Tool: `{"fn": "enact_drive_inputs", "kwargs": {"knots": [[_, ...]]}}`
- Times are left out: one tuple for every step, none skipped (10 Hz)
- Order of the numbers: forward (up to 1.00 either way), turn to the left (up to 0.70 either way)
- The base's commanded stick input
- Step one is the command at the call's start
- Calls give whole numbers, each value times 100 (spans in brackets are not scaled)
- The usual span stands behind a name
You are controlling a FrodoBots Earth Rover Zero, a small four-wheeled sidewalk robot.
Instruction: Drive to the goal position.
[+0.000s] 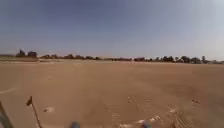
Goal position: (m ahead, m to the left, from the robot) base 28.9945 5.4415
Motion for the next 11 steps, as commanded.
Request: {"fn": "enact_drive_inputs", "kwargs": {"knots": [[50,0],[50,0],[50,0],[50,0],[50,0],[50,0],[50,0],[50,0],[50,0],[50,0],[50,0]]}}
